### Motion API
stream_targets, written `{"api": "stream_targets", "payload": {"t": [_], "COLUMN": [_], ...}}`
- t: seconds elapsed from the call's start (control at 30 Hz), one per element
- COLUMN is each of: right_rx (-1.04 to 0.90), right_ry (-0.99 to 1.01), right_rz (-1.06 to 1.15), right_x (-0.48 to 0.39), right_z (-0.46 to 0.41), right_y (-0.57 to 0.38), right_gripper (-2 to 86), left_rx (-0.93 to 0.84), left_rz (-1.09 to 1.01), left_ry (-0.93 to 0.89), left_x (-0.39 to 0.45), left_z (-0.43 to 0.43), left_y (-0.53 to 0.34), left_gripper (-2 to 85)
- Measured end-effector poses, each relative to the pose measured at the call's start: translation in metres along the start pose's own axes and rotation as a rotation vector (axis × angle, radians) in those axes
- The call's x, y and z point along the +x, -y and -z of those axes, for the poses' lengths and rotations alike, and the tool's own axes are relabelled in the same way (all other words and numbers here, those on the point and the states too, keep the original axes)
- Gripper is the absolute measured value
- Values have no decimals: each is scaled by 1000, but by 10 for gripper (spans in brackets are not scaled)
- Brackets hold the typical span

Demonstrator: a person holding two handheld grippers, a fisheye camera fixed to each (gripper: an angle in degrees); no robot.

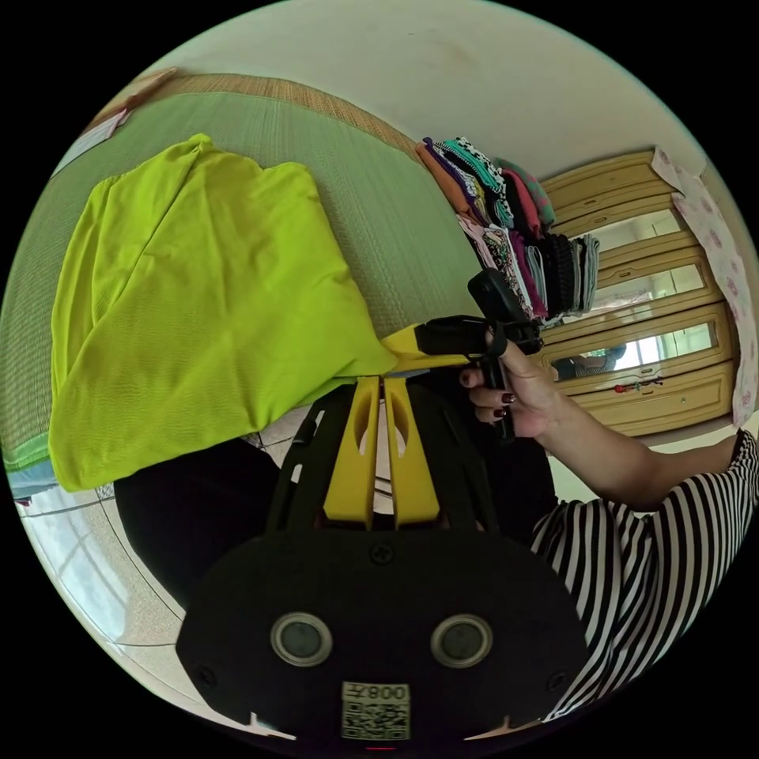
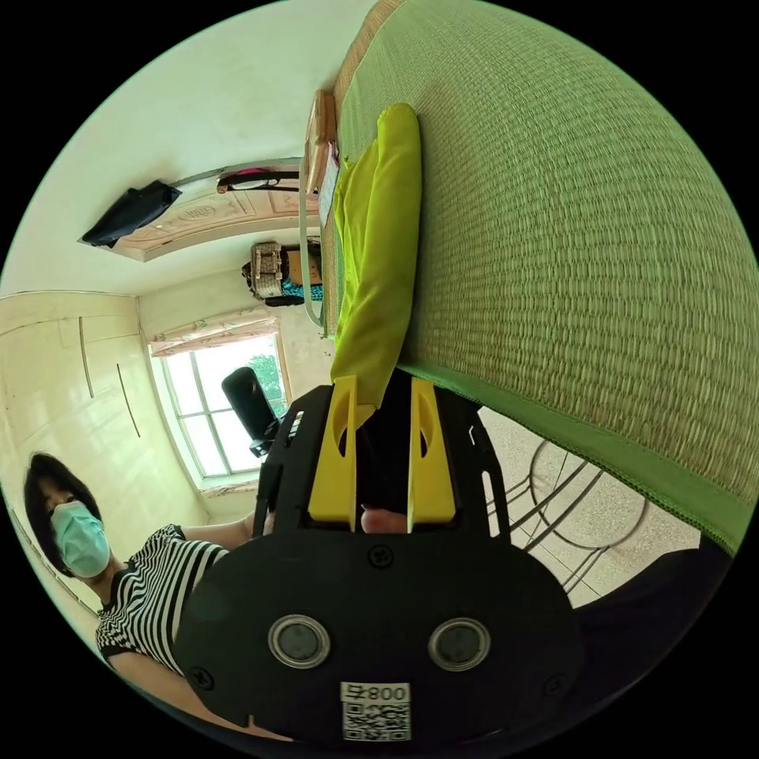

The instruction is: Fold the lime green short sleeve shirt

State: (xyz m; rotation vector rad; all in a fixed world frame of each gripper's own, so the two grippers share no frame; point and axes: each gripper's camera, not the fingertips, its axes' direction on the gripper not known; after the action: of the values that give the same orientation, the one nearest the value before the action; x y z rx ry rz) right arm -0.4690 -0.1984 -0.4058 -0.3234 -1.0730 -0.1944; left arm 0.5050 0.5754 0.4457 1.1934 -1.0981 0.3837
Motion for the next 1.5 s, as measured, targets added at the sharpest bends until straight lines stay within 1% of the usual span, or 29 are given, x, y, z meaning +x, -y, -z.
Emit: {"api": "stream_targets", "payload": {"t": [0.3,0.43,0.6,0.9,1.07,1.23,1.4,1.5], "right_rx": [-7,-20,-13,31,15,3,7,1], "right_ry": [96,109,156,232,230,178,144,110], "right_rz": [-20,-20,-41,-64,-57,-62,-48,-39], "right_x": [15,19,29,42,36,28,16,7], "right_z": [-20,-32,-44,-49,-66,-82,-91,-98], "right_y": [-5,-7,-12,-31,-33,-33,-35,-35], "right_gripper": [109,107,108,109,109,69,38,32], "left_rx": [-6,-16,19,-30,-49,-56,-34,22], "left_rz": [-25,-34,-17,-63,-79,-86,-67,-36], "left_ry": [15,25,18,65,89,105,29,-36], "left_x": [-2,-7,-19,-41,-62,-87,-125,-154], "left_z": [0,-4,-4,-21,-32,-41,-42,-31], "left_y": [-17,-27,-42,-72,-94,-119,-148,-173], "left_gripper": [9,12,14,8,7,6,5,5]}}
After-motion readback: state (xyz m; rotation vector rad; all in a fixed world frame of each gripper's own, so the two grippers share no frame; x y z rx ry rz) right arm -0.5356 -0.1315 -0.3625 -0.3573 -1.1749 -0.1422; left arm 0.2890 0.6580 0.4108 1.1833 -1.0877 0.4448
